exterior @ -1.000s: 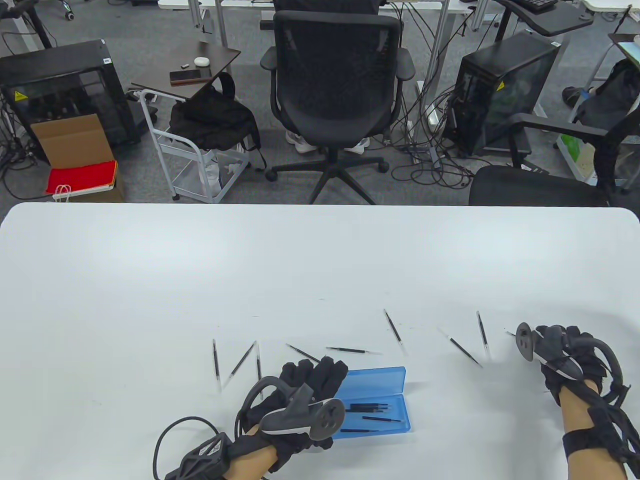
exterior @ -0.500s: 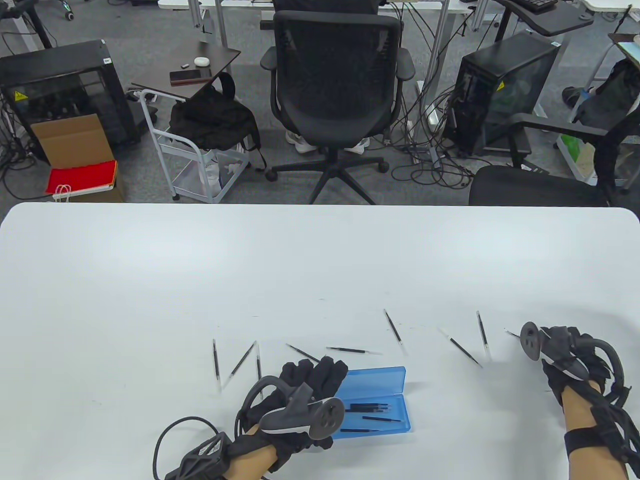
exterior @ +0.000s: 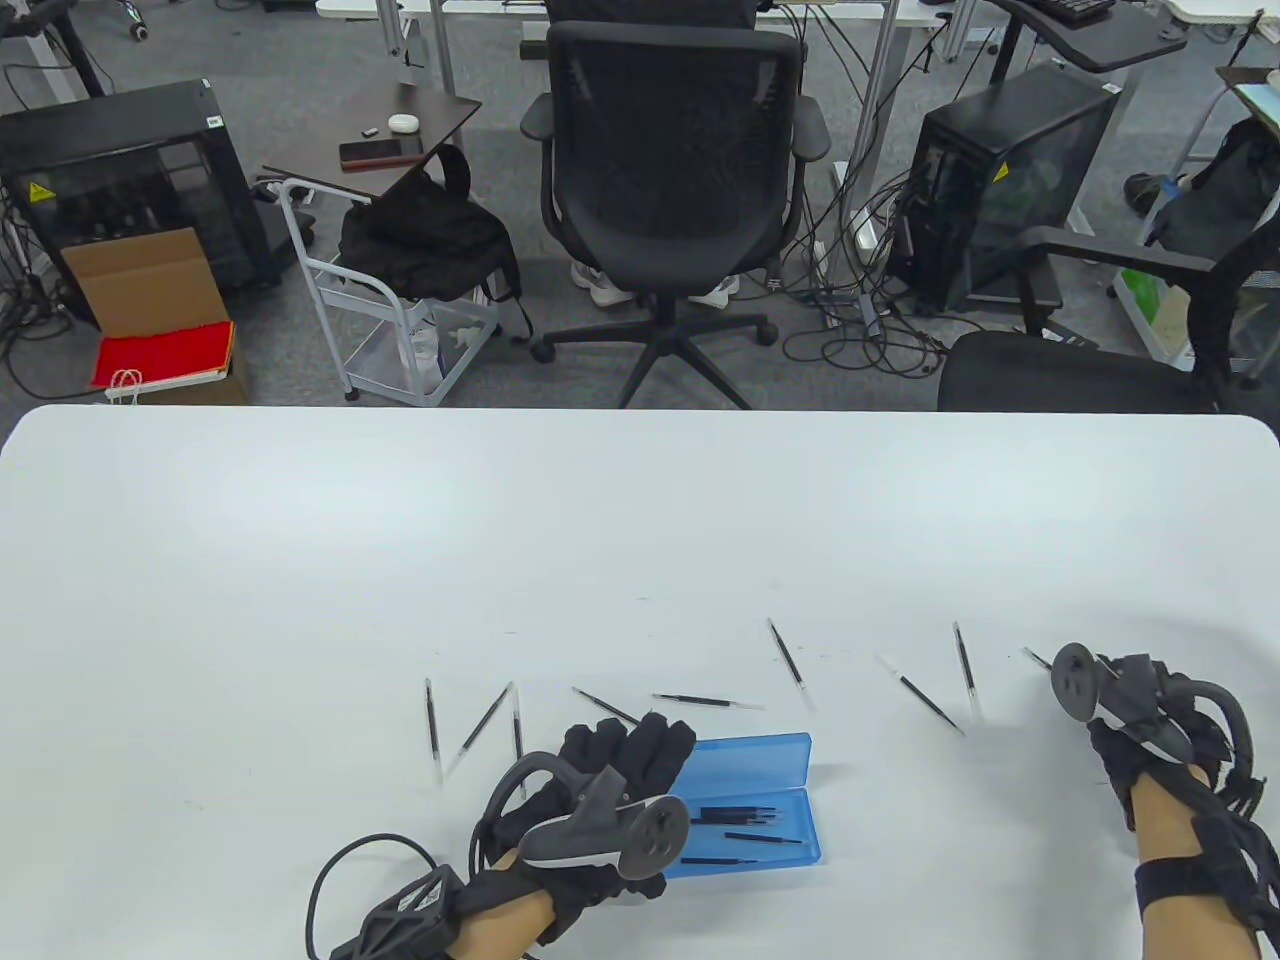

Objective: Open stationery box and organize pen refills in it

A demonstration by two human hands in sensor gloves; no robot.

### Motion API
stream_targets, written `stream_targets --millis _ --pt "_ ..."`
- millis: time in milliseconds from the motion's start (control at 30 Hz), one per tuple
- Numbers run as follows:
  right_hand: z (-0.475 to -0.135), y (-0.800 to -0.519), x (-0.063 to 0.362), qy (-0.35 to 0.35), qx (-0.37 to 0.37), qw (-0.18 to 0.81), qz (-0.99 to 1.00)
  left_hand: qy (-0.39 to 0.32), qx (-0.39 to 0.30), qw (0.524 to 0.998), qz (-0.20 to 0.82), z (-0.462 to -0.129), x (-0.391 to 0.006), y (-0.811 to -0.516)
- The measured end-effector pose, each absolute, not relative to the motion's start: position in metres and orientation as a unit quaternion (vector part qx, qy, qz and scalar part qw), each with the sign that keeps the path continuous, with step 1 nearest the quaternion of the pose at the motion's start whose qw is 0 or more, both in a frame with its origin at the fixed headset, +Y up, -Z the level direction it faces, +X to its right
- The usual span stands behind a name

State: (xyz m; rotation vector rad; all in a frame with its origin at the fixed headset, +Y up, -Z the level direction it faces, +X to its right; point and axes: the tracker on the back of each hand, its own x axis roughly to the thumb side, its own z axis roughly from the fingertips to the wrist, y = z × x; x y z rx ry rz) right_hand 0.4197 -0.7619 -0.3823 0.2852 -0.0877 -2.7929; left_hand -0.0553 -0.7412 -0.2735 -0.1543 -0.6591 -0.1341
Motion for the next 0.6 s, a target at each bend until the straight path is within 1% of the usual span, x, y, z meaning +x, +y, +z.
stream_targets --millis 100,200,367,467,567,600 --pt "-0.382 -0.761 0.424 -0.030 0.111 0.138 -0.984 -0.323 -0.075 0.941 -0.067 -0.273 -0.055 -0.741" --pt "-0.382 -0.760 0.426 -0.029 0.115 0.136 -0.984 -0.323 -0.076 0.941 -0.065 -0.274 -0.055 -0.741" --pt "-0.377 -0.751 0.422 -0.005 0.098 0.120 -0.988 -0.323 -0.077 0.941 -0.064 -0.274 -0.055 -0.741" --pt "-0.369 -0.738 0.410 0.020 0.061 0.104 -0.992 -0.323 -0.076 0.941 -0.064 -0.274 -0.055 -0.741" --pt "-0.358 -0.723 0.391 0.046 0.019 0.080 -0.996 -0.323 -0.076 0.941 -0.065 -0.274 -0.055 -0.741" --pt "-0.352 -0.716 0.379 0.063 -0.006 0.066 -0.996 -0.323 -0.076 0.941 -0.065 -0.274 -0.055 -0.741"
